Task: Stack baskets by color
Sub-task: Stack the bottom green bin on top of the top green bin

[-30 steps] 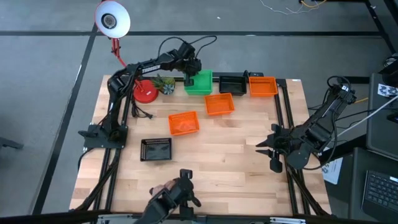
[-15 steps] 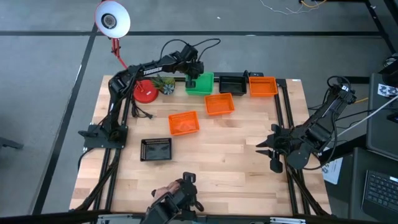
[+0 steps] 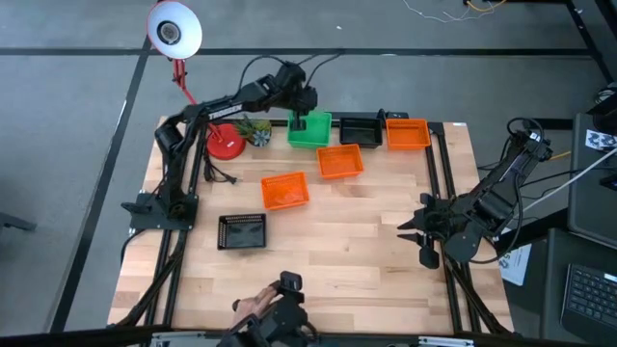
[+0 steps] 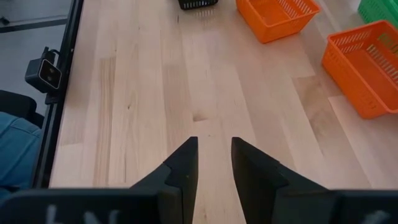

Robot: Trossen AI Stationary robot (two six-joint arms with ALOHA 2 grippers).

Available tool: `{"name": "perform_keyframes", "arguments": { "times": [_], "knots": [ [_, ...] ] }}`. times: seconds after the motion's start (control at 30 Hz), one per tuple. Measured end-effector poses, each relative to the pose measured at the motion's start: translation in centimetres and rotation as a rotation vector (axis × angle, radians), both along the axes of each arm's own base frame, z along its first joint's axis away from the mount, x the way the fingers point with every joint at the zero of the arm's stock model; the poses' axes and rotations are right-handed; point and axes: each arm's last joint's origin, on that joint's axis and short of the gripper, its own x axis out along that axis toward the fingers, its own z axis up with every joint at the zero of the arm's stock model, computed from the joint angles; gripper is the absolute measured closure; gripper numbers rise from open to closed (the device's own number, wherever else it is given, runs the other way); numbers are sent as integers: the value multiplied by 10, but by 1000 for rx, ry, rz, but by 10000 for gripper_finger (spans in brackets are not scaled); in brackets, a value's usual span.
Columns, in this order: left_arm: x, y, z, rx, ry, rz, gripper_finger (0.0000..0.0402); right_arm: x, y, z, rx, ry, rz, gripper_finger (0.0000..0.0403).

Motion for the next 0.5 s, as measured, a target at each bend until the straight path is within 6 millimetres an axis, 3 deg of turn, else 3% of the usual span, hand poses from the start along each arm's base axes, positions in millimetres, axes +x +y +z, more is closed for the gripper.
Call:
{"name": "perform_keyframes", "arguments": {
  "times": [0.1, 0.17, 0.37, 0.5],
  "knots": [
    [-1, 2, 8, 24, -50, 27, 327, 0, 0, 0, 0, 0, 0, 307],
    [1, 6, 2, 26, -50, 46, 328, 0, 0, 0, 0, 0, 0, 307],
    [18, 22, -45, 68, 30, 137, 330, 1, 1, 0, 4, 0, -2, 307],
    [26, 27, -64, 86, 48, 172, 330, 1, 1, -1, 13, 11, 9, 307]
  ]
}}
